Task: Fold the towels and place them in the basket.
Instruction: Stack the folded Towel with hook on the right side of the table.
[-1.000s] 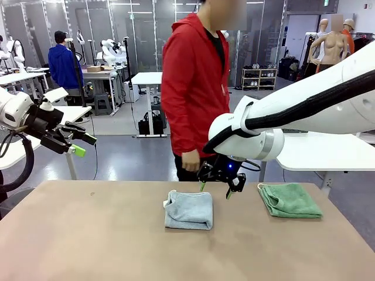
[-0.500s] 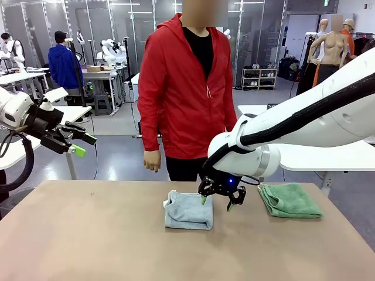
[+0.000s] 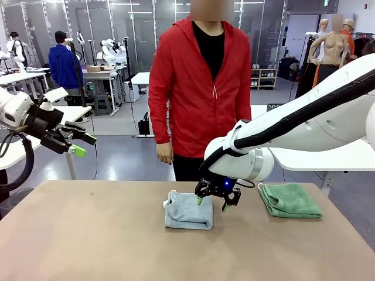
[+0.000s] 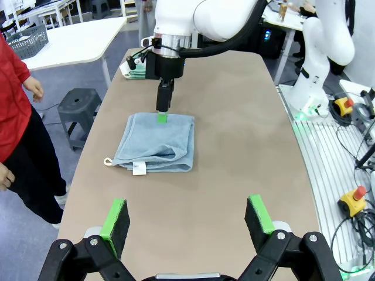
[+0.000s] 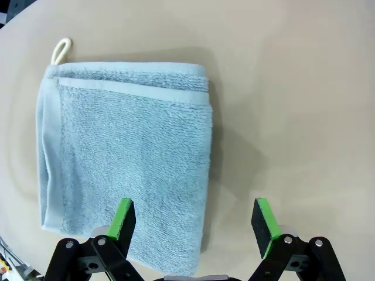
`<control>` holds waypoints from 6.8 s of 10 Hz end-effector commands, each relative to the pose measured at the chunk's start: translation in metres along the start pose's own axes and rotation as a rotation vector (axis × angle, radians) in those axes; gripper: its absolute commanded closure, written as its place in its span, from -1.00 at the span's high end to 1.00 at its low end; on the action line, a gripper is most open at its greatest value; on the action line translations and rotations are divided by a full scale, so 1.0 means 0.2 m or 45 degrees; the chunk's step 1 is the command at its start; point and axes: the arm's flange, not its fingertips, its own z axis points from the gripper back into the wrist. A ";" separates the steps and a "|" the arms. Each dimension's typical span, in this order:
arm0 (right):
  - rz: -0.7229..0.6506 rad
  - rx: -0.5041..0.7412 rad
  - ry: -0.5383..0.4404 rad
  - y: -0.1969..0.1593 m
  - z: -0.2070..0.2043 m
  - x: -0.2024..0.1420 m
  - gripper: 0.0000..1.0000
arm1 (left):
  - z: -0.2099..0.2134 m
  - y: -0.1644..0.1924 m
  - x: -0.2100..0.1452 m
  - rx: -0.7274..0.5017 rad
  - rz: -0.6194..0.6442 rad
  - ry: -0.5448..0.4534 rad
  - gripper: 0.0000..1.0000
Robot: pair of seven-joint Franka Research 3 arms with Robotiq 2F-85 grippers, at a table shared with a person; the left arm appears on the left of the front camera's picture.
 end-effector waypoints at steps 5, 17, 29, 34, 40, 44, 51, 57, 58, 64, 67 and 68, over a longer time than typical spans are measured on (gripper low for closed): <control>-0.005 0.098 0.039 0.00 -0.07 0.05 0.60 | 0.00 0.00 0.00 -0.003 -0.006 0.012 1.00; 0.014 0.105 0.068 0.03 -0.07 0.04 -1.00 | 0.00 0.00 0.00 -0.003 -0.006 0.012 1.00; 0.109 0.061 0.003 -0.02 0.27 0.07 -0.87 | 0.00 0.00 0.00 -0.003 -0.006 0.012 1.00; 0.279 0.092 -0.009 -0.20 0.92 0.03 -0.87 | 0.00 0.00 0.00 -0.003 -0.006 0.012 1.00; 0.351 0.091 0.101 -0.59 1.21 0.29 -0.87 | 0.00 0.00 0.00 -0.003 -0.006 0.012 1.00; 0.345 0.090 0.111 -0.73 1.16 0.51 -0.87 | 0.00 0.00 0.00 -0.003 -0.006 0.012 1.00; 0.302 0.077 0.120 -0.82 1.14 0.58 -0.87 | 0.00 0.00 0.00 -0.003 -0.006 0.012 1.00; 0.302 0.078 0.133 -0.83 1.13 0.60 -0.86 | 0.00 0.00 0.00 -0.003 -0.006 0.012 1.00; 0.331 0.118 0.154 -0.89 1.15 0.61 -0.86 | 0.00 0.00 0.00 -0.003 -0.006 0.012 1.00; 0.420 0.424 0.215 -1.35 1.13 0.65 -0.86 | 0.00 0.00 0.00 -0.003 -0.006 0.012 1.00; 0.489 0.695 0.164 -1.59 1.02 0.73 -0.86 | 0.00 0.00 0.00 -0.003 -0.006 0.012 1.00; 0.452 0.745 0.178 -1.65 0.97 0.76 -0.86 | 0.00 0.00 0.00 -0.003 -0.006 0.012 1.00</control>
